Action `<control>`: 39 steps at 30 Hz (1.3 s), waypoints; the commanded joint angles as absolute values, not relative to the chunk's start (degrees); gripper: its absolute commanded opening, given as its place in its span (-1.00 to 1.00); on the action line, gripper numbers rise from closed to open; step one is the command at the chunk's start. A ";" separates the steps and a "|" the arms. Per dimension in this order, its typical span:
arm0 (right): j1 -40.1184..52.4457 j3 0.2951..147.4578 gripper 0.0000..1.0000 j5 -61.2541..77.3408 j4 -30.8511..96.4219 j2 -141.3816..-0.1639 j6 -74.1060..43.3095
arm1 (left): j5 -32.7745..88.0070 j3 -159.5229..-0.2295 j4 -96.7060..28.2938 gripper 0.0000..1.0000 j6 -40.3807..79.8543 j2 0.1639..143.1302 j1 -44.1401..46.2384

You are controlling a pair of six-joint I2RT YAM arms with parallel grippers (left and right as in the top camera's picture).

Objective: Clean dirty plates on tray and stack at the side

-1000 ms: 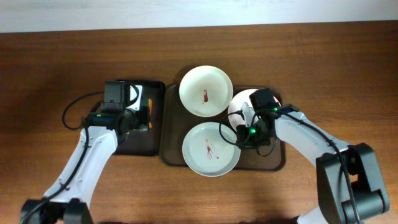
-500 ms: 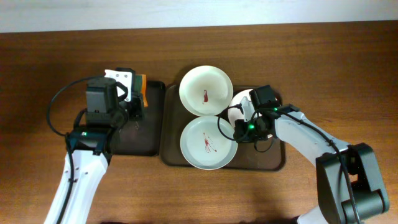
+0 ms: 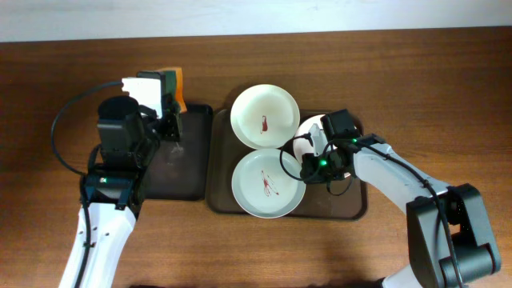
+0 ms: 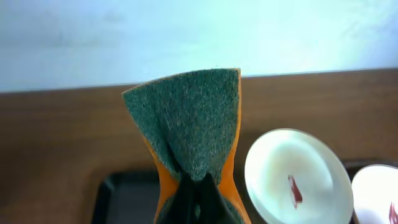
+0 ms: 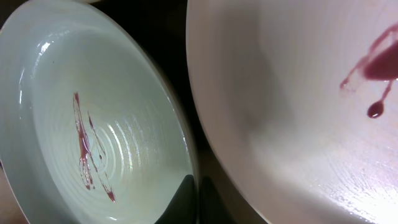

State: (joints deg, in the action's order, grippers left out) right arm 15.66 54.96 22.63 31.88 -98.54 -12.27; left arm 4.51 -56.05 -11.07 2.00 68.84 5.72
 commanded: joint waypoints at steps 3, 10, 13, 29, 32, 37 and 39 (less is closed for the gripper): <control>16.12 55.79 -0.92 23.35 31.40 -98.89 -12.97 | 4.71 -56.60 -5.89 -1.00 2.26 67.75 5.87; 16.12 55.79 -0.92 23.35 31.33 -98.89 -12.97 | 4.71 -56.60 -1.72 -1.00 2.26 67.75 5.87; 16.12 55.79 -0.92 23.35 31.24 -98.89 -12.97 | 4.71 -56.60 -0.38 -1.00 2.26 67.75 5.87; 16.12 55.79 -0.92 23.33 31.18 -98.89 -12.95 | 4.71 -56.58 2.20 -1.00 2.26 67.75 5.87; 16.12 55.79 -0.92 23.35 31.16 -98.89 -12.95 | 4.69 -56.60 2.44 -1.00 2.26 67.75 5.87; 16.12 55.79 -0.92 23.33 31.18 -98.89 -12.95 | 4.71 -56.58 2.26 -1.00 2.26 67.75 5.87; 16.12 55.79 -0.92 23.35 31.18 -98.89 -12.97 | 4.69 -56.58 1.32 -1.00 2.26 67.81 5.87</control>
